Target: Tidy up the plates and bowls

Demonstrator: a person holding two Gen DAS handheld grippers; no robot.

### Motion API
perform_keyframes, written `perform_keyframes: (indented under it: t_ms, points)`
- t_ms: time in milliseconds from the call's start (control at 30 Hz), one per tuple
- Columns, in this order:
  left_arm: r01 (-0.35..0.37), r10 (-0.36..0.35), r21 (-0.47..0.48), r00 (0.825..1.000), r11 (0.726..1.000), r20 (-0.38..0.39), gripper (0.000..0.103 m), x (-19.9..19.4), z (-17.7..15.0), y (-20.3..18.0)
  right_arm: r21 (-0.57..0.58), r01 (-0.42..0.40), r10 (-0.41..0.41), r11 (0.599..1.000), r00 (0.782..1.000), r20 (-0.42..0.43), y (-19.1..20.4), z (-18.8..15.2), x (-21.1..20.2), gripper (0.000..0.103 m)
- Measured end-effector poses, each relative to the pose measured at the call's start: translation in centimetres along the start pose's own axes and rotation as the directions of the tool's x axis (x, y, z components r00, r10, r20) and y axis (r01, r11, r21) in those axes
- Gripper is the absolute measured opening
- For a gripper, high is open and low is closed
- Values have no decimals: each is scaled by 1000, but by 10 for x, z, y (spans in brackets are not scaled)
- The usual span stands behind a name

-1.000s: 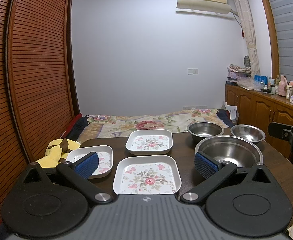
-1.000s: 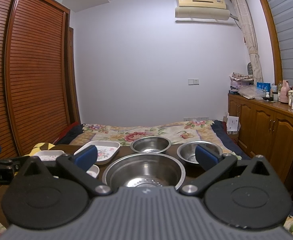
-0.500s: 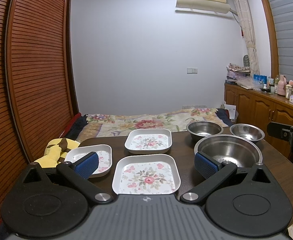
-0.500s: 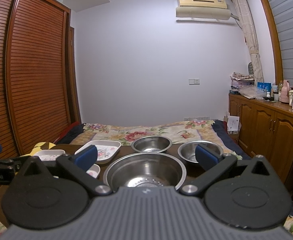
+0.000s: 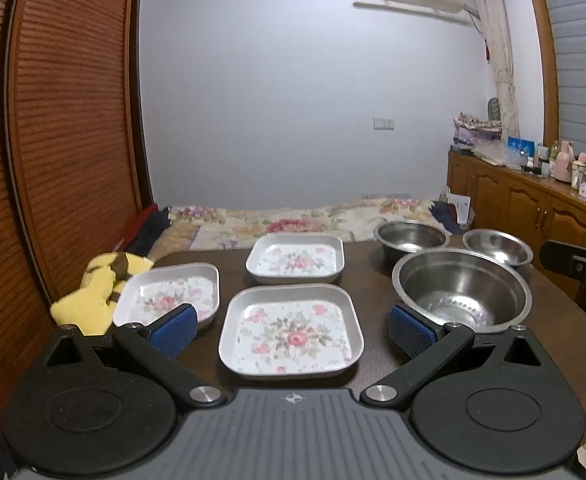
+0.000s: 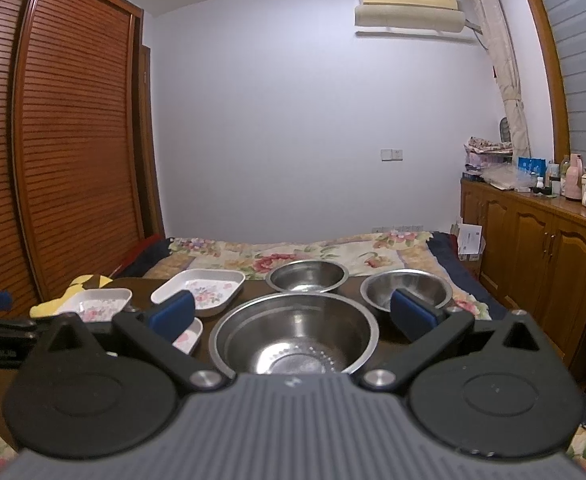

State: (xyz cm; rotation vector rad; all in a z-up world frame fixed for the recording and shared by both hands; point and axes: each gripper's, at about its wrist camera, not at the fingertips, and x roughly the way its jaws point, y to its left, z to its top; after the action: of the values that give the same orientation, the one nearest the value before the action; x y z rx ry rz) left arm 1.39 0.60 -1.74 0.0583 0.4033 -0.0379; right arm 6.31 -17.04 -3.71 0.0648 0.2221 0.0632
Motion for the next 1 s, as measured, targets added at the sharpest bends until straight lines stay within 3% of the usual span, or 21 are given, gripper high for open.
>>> perform_keyframes:
  t_ms: [500,1000]
  points:
    - [-6,-4,-77,992,997,-126,103,41,-16,44,-53,-74,71,996,996,-56,29,-14,14,103]
    - [-40,30,-64,989,997,-142,103,56,-13,88,-99,-169,158,981,982,-103,61,-12,32,103]
